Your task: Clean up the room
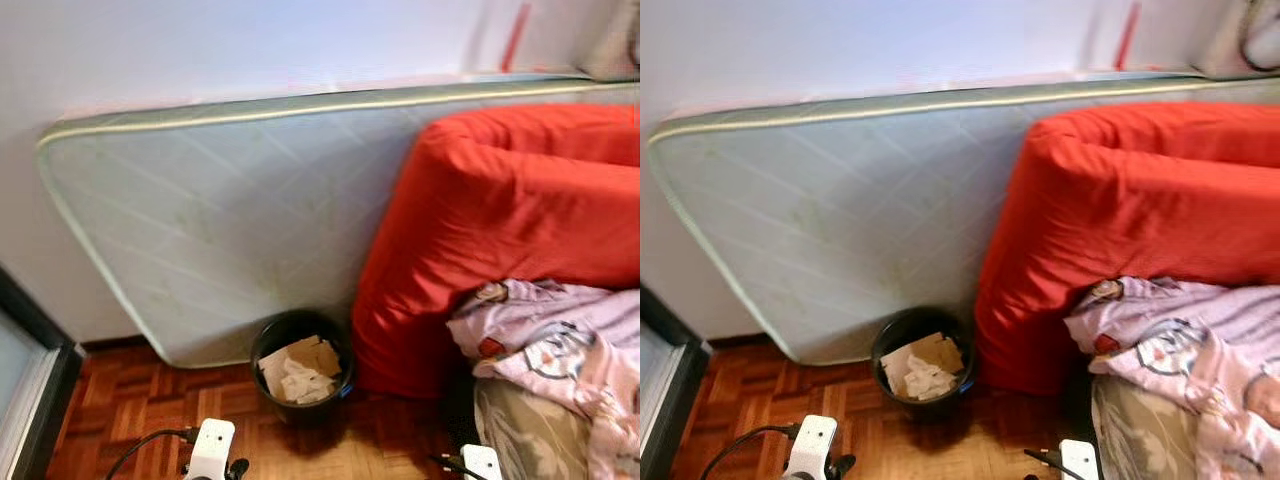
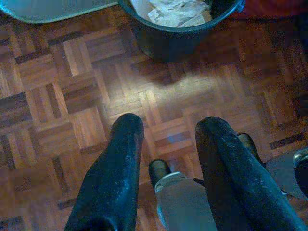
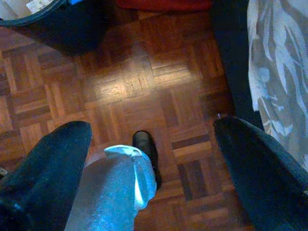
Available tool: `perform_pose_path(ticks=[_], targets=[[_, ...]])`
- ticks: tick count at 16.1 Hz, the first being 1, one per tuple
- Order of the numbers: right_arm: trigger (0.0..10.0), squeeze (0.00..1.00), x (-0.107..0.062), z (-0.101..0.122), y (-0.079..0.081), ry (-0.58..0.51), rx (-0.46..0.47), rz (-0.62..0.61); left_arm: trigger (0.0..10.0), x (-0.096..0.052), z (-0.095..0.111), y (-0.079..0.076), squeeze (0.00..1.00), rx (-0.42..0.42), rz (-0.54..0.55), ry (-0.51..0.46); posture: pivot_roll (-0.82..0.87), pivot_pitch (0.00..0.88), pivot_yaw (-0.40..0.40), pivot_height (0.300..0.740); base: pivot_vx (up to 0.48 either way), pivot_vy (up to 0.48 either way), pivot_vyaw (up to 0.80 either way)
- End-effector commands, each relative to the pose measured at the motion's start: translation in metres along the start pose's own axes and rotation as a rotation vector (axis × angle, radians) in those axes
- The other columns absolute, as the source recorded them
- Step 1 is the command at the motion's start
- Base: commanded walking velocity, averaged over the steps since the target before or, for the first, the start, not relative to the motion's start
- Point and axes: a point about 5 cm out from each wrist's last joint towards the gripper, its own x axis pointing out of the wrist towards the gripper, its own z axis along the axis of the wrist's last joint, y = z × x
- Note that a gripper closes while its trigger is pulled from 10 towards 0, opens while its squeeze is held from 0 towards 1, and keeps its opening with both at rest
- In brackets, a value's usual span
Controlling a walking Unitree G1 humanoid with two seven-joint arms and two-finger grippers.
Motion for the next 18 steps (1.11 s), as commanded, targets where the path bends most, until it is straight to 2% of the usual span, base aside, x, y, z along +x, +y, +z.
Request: perform_pose_path(ticks=[1,5,9,12,14,18], targets=[[10.0,0.0,0.0003,0.0004,0.0009,0.002,0.003,0.003,10.0,-0.0012,-0.0044,0.0021,0.0,0.0,0.008,0.019,0.04,0.0,0.022,0.74,0.0,0.0,-0.74],[10.0,0.0,0.0003,0.0007,0.0006,0.003,0.0,0.004,10.0,-0.0011,-0.0043,0.0011,0.0,0.032,0.008,0.021,0.04,0.0,0.018,0.74,0.0,-0.306,-0.74],[10.0,0.0,0.0002,0.0006,0.0003,0.005,-0.006,0.008,10.0,-0.0009,-0.0052,-0.0009,0.0,0.024,0.006,0.024,0.04,0.0,0.014,0.74,0.0,0.0,-0.74],[10.0,0.0,0.0002,0.0003,0.0005,0.006,-0.006,0.009,10.0,-0.0009,-0.005,-0.0016,0.0,0.071,-0.016,0.027,0.04,0.0,0.014,0.74,0.0,0.0,-0.74],[10.0,0.0,0.0001,-0.0001,0.0004,0.008,-0.007,0.01,10.0,-0.001,-0.0053,-0.0021,0.0,0.049,-0.009,0.022,0.04,0.0,0.014,0.74,0.0,0.0,-0.74],[10.0,0.0,-0.0002,-0.0012,-0.0002,0.011,-0.01,0.009,10.0,-0.0013,-0.0066,-0.0035,0.0,0.057,-0.01,0.023,0.04,0.0,0.016,0.74,0.0,0.0,-0.74]])
